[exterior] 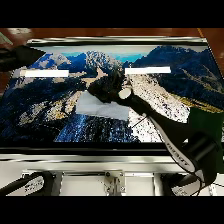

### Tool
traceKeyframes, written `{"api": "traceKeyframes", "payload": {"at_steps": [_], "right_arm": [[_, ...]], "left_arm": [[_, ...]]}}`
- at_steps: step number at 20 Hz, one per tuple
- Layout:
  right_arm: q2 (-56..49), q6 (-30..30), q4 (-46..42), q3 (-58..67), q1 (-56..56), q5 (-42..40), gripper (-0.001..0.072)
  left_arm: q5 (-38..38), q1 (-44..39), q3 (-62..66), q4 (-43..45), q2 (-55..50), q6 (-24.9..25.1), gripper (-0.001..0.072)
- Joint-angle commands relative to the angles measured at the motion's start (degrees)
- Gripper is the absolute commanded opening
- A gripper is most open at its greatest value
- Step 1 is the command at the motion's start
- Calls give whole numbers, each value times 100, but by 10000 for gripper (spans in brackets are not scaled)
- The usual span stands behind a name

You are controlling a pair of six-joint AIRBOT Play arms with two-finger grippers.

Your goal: Fold the shirts.

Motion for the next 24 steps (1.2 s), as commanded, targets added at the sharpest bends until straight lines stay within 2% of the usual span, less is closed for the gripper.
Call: {"api": "traceKeyframes", "payload": {"at_steps": [1, 4, 5, 7, 9, 12, 14, 24], "right_arm": [[581, 142, -1423, 2, -1084, 1641, 595], [970, 1351, -3888, 2, -2264, 3707, 602], [955, 1425, -4301, -13, -2529, 4304, 679], [833, 1340, -4382, -190, -2839, 4778, 679], [608, 1231, -3995, -372, -2850, 4470, 679], [85, 789, -2885, -378, -2599, 3648, 678], [-197, 658, -2669, -378, -2363, 3209, 678], [-660, 203, -2253, -378, -1906, 3303, 663]], "left_arm": [[-109, 0, -170, 22, 33, 68, 37], [-164, 33, -184, 68, 37, 68, 37], [-164, 26, -184, 66, 37, 66, 37], [-162, 28, -184, 68, 37, 66, 37], [-162, 26, -184, 66, 37, 63, 37], [-149, 28, -181, 61, 37, 63, 37], [-140, 28, -181, 57, 37, 59, 37], [-136, 28, -181, 4, 37, -48, 37]]}}
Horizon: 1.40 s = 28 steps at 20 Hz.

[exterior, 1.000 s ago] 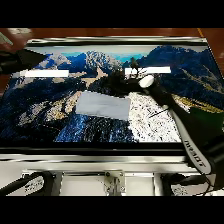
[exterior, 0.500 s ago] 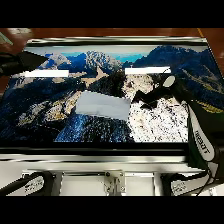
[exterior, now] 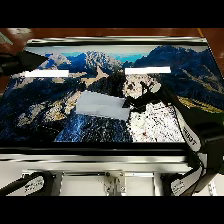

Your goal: Fold the shirts.

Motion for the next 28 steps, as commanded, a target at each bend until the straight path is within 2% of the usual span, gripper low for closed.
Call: {"api": "traceKeyframes", "payload": {"at_steps": [1, 2, 3, 6, 9, 11, 15, 20, 23, 28], "right_arm": [[-170, -404, 426, 0, 260, -4, 457], [-166, -675, 577, 2, 328, -83, 112], [-138, -881, 748, 59, 343, -118, 60], [101, -1075, 811, 603, 28, -22, 60], [647, -1064, 787, 1250, -787, 295, 60], [1045, -824, 529, 1488, -1554, 761, 60], [1845, -332, 197, 1499, -3307, 1453, 60], [2575, 96, -223, 1499, -5219, 1591, 61], [2793, 136, -597, 1499, -6037, 1923, 61], [2868, 28, -935, 1499, -6913, 2994, 61]], "left_arm": [[7, 4, -2, -83, 2, -11, 37], [28, 4, -2, -79, 2, -4, 38], [57, 4, -2, -74, -4, 17, 38], [118, 4, -4, -74, -26, 13, 38], [105, 2, -4, -74, -26, 13, 38], [20, 2, -4, -74, -26, 13, 38], [-179, 2, -20, -72, -26, 11, 38], [-179, 0, -20, -76, -26, -125, 38], [-175, -81, -20, -74, -26, -120, 38], [-166, -140, -20, -70, -26, -114, 38]]}}
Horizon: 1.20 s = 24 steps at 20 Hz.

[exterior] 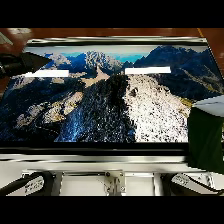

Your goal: Fold the shirts.

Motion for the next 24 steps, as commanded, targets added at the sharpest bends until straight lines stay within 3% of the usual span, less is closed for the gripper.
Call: {"api": "traceKeyframes", "payload": {"at_steps": [1, 7, 11, 15, 18, 24], "right_arm": [[79, -103, -223, 7, -581, 914, 61], [369, -168, -282, 7, -625, 1648, 61], [643, -151, -844, -2, -625, 2459, 61], [1067, -66, -1751, -81, -625, 2455, 60], [1373, -179, -2328, -785, -625, 2455, 61], [1504, -254, -2667, -2806, -625, 2076, 63]], "left_arm": [[17, -31, -2, 44, -4, 2, 38], [85, -31, -4, 92, -66, 247, 38], [424, -31, -2, 90, -256, 326, 38], [431, -57, -2, 87, -522, 323, 38], [426, -146, -2, 87, -612, 332, 38], [337, -221, -2, 85, -605, 345, 38]]}}
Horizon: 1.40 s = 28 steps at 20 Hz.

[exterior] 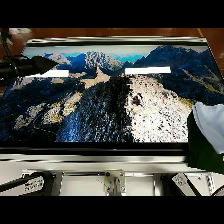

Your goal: Fold the shirts.

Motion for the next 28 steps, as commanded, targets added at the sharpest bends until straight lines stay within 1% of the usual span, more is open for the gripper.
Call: {"api": "traceKeyframes", "payload": {"at_steps": [1, 3, 4, 5, 6, 7, 10, 11, 12, 13, 14, 15, 16, 17, 18, 19, 20, 21, 22, 23, 26, 28], "right_arm": [[63, -33, -535, -997, -2, -398, 79], [63, -52, -817, -1215, -4, -597, 80], [63, -120, -892, -1285, -4, -688, 115], [63, -120, -909, -1340, -7, -796, 347], [59, -162, -905, -1366, -7, -914, 544], [52, -275, -907, -1364, -7, -1047, 590], [52, -647, -1036, -1110, -7, -1429, 589], [52, -787, -872, -822, -4, -1508, 587], [52, -994, -603, -474, 0, -1637, 587], [52, -1139, -76, -105, 0, -1888, 587], [55, -1176, 597, 232, 22, -2181, 587], [59, -1137, 1062, 448, 179, -2409, 588], [59, -1128, 1294, 586, 514, -2490, 588], [57, -1119, 1274, 623, 1019, -2494, 589], [26, -1117, 1099, 623, 1587, -2426, 589], [-55, -1084, 769, 621, 2262, -2315, 591], [-177, -970, 372, 573, 2942, -2251, 661], [-317, -721, 13, 498, 3477, -2186, 693], [-503, -304, -299, 424, 3899, -2118, 695], [-686, -199, -282, 385, 4142, -2059, 695], [-1099, -164, 289, 365, 4583, -2037, 694], [-1156, -164, 424, 365, 4804, -2037, 694]], "left_arm": [[-157, -20, 0, 0, -13, 2, 38], [-284, -20, 0, 0, -13, 4, 38], [-308, -20, 0, 0, -13, 2, 38], [-308, -20, 0, 0, -13, 0, 38], [-308, -20, 0, 0, -13, 0, 38], [-306, -20, 0, 0, -13, -13, 38], [-308, -20, 2, 4, -13, -129, 37], [-363, -46, 26, 144, -9, -144, 36], [-560, -127, 122, 750, -2, -442, 35], [-817, -286, 258, 1742, 0, -1047, 35], [-1128, -557, 389, 3032, 0, -1709, 35], [-1351, -868, 455, 4218, 0, -2118, 35], [-1478, -1244, 463, 5342, -4, -2485, 36], [-1530, -1596, 463, 6100, -28, -2798, 37], [-1502, -1871, 463, 6389, -55, -2997, 38], [-1344, -2094, 463, 6343, -83, -3012, 117], [-1174, -2275, 463, 6220, -122, -3106, 339], [-1025, -2400, 463, 6105, -164, -3305, 518], [-970, -2472, 461, 6011, -219, -3447, 540], [-1010, -2470, 461, 5934, -293, -3445, 540], [-1270, -2275, 461, 5563, -389, -3438, 540], [-1322, -2201, 461, 5543, -385, -3436, 539]]}}
